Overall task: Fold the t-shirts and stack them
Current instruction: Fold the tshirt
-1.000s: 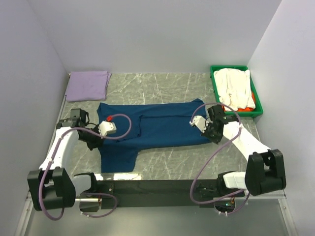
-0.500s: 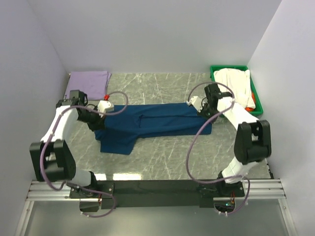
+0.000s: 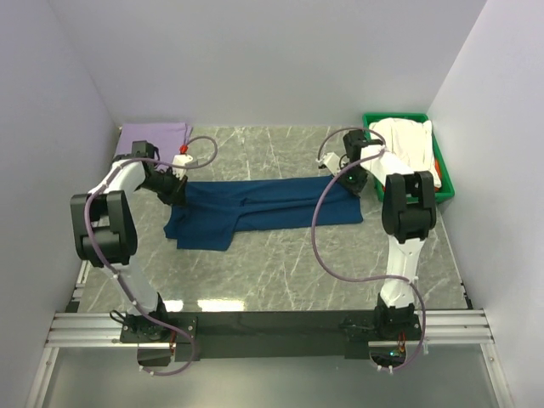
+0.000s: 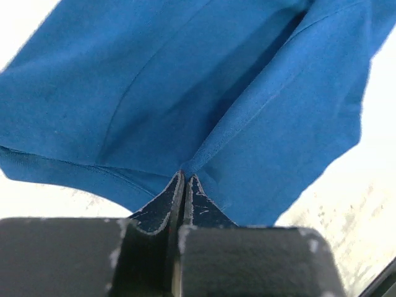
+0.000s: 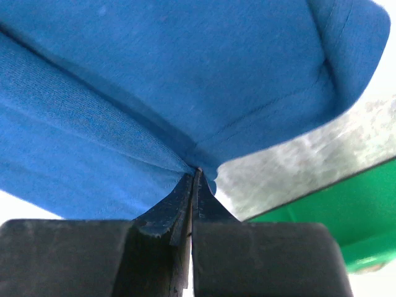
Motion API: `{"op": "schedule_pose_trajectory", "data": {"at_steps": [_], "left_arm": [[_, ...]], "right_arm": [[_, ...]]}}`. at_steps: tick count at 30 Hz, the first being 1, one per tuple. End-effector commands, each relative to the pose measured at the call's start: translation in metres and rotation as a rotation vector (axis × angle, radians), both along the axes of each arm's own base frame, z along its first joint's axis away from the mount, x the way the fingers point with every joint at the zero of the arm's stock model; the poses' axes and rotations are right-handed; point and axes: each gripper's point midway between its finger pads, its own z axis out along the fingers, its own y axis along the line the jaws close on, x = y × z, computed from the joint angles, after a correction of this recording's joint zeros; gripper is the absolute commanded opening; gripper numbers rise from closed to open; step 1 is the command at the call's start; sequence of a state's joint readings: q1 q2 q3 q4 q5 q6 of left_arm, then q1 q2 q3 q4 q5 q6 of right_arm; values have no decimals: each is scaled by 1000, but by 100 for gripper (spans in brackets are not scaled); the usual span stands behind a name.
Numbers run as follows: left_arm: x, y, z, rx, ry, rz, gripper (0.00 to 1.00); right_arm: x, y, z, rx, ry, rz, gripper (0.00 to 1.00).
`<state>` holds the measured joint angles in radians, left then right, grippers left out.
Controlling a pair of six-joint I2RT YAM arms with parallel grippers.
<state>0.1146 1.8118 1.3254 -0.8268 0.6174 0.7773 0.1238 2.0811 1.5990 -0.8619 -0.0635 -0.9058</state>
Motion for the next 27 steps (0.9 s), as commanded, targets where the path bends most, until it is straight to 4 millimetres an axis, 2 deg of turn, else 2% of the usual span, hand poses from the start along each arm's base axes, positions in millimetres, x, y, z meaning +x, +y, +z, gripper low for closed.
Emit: {"op": "schedule_pose_trajectory", "data": {"at_steps": [1, 2, 3, 5, 8, 11, 13, 14, 16, 18, 21, 23, 27], "left_arm": [[25, 9, 2, 25, -40, 74, 11], [26, 11, 1, 31, -32, 93, 24], [28, 12, 3, 36, -40, 101, 29], [26, 14, 15, 31, -62, 115, 37], [6, 12, 32, 31, -101, 78, 48], [-19, 7, 44, 53, -149, 43, 54], [-34, 2, 45, 73, -153, 17, 54], [-47, -7, 42, 82, -156, -12, 55], [-56, -12, 33, 118, -169, -33, 54], [-74, -25, 18, 129, -153, -77, 54], [-84, -31, -4, 160, -125, -96, 54], [-85, -29, -14, 175, -106, -94, 55], [-78, -27, -7, 176, -126, -64, 54]], "right_arm": [[11, -11, 9, -48, -8, -27, 0], [14, -13, 8, -56, -16, -37, 5], [14, -12, 8, -55, -18, -42, 15], [14, -12, 18, -47, -32, -71, 25], [10, -11, 38, -27, -58, -104, 39], [-2, -5, 56, 20, -68, -141, 40], [-13, -2, 56, 36, -49, -165, 40], [-21, -3, 56, 40, -36, -174, 40], [-34, 3, 51, 67, 11, -188, 36], [-43, 9, 41, 91, 57, -217, 32], [-53, 10, 28, 95, 105, -260, 30], [-53, 7, 20, 75, 102, -279, 30], [-62, -1, 6, 39, 119, -324, 29]]}}
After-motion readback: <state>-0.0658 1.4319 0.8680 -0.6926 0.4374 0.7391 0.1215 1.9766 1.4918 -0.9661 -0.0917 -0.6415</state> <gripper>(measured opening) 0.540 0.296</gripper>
